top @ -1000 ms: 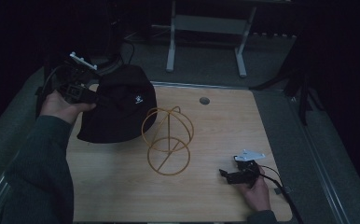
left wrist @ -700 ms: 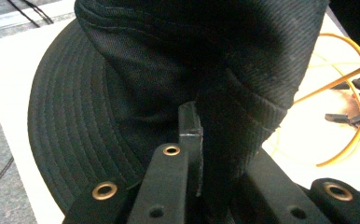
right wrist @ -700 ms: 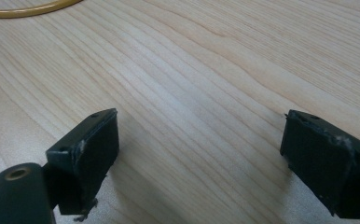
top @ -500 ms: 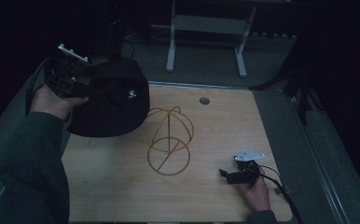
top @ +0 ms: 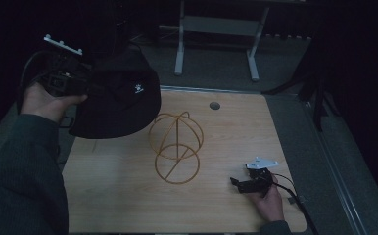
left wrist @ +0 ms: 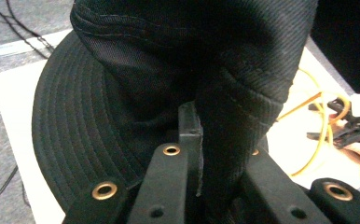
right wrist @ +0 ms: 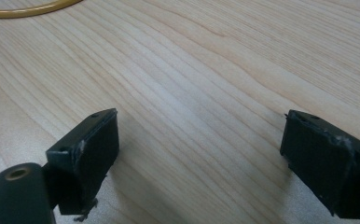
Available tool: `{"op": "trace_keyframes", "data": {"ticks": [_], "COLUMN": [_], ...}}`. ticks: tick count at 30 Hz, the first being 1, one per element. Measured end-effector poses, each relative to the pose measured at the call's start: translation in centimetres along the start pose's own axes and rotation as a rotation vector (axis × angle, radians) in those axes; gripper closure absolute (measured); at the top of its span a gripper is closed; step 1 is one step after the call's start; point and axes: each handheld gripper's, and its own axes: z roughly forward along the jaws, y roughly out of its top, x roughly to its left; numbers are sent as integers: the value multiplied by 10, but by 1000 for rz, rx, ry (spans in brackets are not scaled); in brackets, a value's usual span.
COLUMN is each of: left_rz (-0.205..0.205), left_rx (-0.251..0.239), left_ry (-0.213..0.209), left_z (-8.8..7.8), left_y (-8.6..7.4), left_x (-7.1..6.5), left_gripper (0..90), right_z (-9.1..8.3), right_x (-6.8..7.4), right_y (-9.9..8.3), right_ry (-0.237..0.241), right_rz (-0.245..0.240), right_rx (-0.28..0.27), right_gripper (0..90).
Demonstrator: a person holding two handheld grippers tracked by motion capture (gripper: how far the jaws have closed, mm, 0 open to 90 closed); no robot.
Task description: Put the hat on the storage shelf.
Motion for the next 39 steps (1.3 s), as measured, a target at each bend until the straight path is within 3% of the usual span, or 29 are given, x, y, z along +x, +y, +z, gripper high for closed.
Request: {"op": "trace_keyframes", "data": {"ticks": [13, 35, 39], "left_rz": [11, 76, 99], "left_rx": [-36, -65, -56], "left_ry": [-74, -208, -212], "left_z": [-9, -7, -4], "left_y": [4, 11, 9], "left_x": [-2, -26, -33], "left_gripper": [881, 880, 880], "right_z": [0, 0, 0], "right_x": [0, 0, 0], "right_y": [0, 0, 0], "right_ry": [0, -1, -1], "right_rz": [0, -1, -1], "right_rx": [1, 2, 2], "right_gripper": [114, 114, 114]}}
